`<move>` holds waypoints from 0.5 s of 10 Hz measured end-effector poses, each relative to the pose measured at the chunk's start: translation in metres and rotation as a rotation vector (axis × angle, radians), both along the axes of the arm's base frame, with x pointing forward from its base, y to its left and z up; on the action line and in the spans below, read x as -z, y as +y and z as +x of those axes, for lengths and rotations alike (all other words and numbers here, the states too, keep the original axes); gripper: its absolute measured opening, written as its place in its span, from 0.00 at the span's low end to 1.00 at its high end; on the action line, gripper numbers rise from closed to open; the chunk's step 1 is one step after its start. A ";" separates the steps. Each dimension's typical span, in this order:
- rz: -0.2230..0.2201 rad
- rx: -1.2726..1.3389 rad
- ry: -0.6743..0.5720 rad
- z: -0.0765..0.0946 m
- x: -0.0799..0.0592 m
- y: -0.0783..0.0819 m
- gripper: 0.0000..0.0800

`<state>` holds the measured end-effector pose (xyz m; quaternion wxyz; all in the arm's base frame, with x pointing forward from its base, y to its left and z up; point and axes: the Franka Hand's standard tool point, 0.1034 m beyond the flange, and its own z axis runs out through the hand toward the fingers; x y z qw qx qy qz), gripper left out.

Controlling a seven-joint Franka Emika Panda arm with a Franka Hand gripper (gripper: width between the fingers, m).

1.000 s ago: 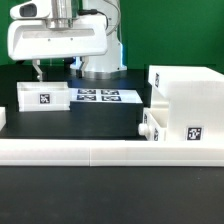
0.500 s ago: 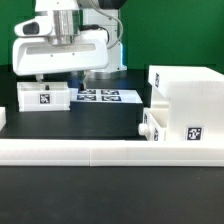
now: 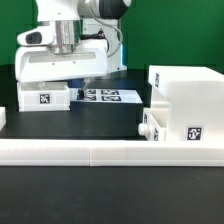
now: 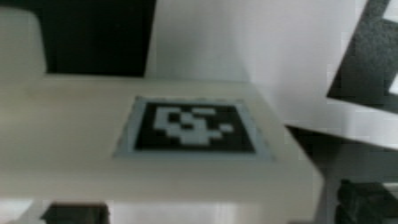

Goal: Assemble drawer

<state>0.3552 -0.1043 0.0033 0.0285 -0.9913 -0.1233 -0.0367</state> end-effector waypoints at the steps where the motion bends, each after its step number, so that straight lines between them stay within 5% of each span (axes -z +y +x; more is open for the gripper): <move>1: 0.001 0.000 0.002 -0.002 0.000 0.000 0.65; 3: 0.001 0.000 0.004 -0.003 0.001 0.001 0.30; 4: 0.001 0.000 0.004 -0.003 0.001 0.001 0.30; 5: 0.001 -0.001 0.003 -0.002 0.001 0.001 0.09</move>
Offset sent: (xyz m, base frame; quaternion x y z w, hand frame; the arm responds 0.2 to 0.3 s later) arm -0.0026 0.0005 -0.0022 -0.0049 0.0020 -0.0002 1.0000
